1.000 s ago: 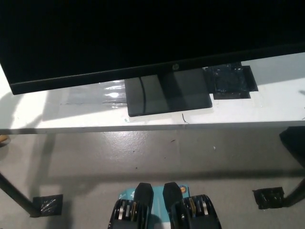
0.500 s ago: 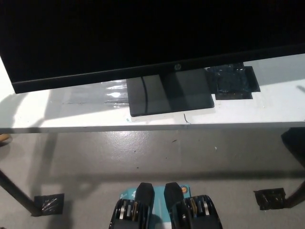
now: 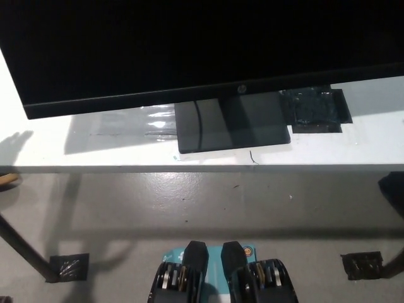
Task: The monitor is placed at the center of the table and the robot uses both its hand to grab the left and right sides of the monitor to tilt the angle of the monitor downwards
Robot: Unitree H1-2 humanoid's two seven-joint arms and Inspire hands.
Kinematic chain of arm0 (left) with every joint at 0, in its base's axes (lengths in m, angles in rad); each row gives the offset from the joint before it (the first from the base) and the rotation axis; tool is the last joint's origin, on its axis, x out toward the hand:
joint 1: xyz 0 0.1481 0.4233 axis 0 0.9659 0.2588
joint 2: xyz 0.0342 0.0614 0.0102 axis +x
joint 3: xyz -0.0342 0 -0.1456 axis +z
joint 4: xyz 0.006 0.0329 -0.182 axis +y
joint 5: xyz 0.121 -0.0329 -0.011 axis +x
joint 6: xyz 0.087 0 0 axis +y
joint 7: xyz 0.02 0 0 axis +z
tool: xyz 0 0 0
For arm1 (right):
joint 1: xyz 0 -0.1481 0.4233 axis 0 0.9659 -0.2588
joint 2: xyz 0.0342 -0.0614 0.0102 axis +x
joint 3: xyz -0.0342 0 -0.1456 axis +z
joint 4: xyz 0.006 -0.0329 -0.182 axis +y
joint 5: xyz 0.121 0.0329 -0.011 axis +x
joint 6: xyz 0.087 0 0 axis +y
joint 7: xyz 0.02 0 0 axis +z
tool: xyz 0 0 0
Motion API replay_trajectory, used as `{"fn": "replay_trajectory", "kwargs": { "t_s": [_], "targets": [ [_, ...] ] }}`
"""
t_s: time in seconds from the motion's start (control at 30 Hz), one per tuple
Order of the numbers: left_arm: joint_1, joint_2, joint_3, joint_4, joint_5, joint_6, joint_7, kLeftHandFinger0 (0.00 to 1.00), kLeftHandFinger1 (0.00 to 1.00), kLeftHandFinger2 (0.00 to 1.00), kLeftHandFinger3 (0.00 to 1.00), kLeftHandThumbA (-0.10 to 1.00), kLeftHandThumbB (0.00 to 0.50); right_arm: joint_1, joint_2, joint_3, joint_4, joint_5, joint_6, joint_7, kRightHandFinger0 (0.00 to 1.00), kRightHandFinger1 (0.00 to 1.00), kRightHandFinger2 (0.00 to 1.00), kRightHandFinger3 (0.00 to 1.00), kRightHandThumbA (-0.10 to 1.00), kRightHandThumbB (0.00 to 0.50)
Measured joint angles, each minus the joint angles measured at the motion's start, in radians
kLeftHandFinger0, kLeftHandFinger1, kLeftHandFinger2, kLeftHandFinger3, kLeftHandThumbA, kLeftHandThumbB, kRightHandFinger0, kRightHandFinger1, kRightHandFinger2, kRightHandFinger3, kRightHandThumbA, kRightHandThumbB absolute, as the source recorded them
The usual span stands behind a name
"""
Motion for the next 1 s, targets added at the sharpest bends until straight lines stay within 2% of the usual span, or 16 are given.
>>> {"fn": "replay_trajectory", "kwargs": {
  "t_s": [0.03,0.23,0.33,0.4,0.53,0.8,0.93,0.97,1.0],
  "targets": [
    [0.000,0.001,0.000,-0.007,0.002,0.000,0.000,1.00,1.00,1.00,1.00,0.91,0.473,-0.001,0.000,-0.004,-0.009,-0.013,0.001,-0.020,1.00,1.00,1.00,1.00,1.00,0.500],
    [0.001,0.003,-0.001,-0.036,0.006,0.003,0.000,1.00,1.00,1.00,1.00,0.92,0.484,-0.032,-0.003,0.002,0.010,-0.054,0.006,-0.081,1.00,1.00,1.00,1.00,1.00,0.500],
    [0.003,0.003,-0.001,-0.038,0.007,0.006,0.000,1.00,1.00,1.00,1.00,0.90,0.461,-0.042,-0.003,0.006,0.019,-0.063,0.008,-0.098,1.00,1.00,1.00,1.00,1.00,0.500],
    [0.006,0.003,-0.002,-0.038,0.007,0.006,0.000,1.00,1.00,1.00,1.00,0.91,0.478,-0.049,-0.003,0.011,0.025,-0.068,0.013,-0.107,1.00,1.00,1.00,1.00,1.00,0.500],
    [0.011,0.003,-0.002,-0.038,0.007,0.010,0.000,1.00,1.00,1.00,1.00,0.89,0.472,-0.066,-0.004,0.023,0.041,-0.079,0.014,-0.120,1.00,1.00,1.00,1.00,1.00,0.500],
    [0.012,0.003,-0.009,-0.037,0.006,0.012,-0.003,1.00,1.00,1.00,1.00,0.88,0.460,-0.107,-0.048,0.069,0.042,-0.049,0.039,-0.042,1.00,1.00,1.00,1.00,1.00,0.500],
    [0.012,0.002,-0.012,-0.035,0.004,0.013,-0.003,1.00,1.00,1.00,1.00,0.88,0.463,-0.136,-0.080,0.083,0.070,-0.001,0.047,0.048,1.00,1.00,1.00,1.00,1.00,0.488],
    [0.012,0.002,-0.013,-0.034,0.004,0.013,-0.003,1.00,1.00,1.00,1.00,0.88,0.462,-0.138,-0.086,0.086,0.082,0.009,0.047,0.067,1.00,1.00,1.00,1.00,1.00,0.441],
    [0.012,0.002,-0.013,-0.032,0.004,0.013,-0.003,1.00,1.00,1.00,1.00,0.88,0.462,-0.142,-0.089,0.089,0.095,0.019,0.047,0.087,1.00,1.00,1.00,1.00,1.00,0.424]
  ]
}}
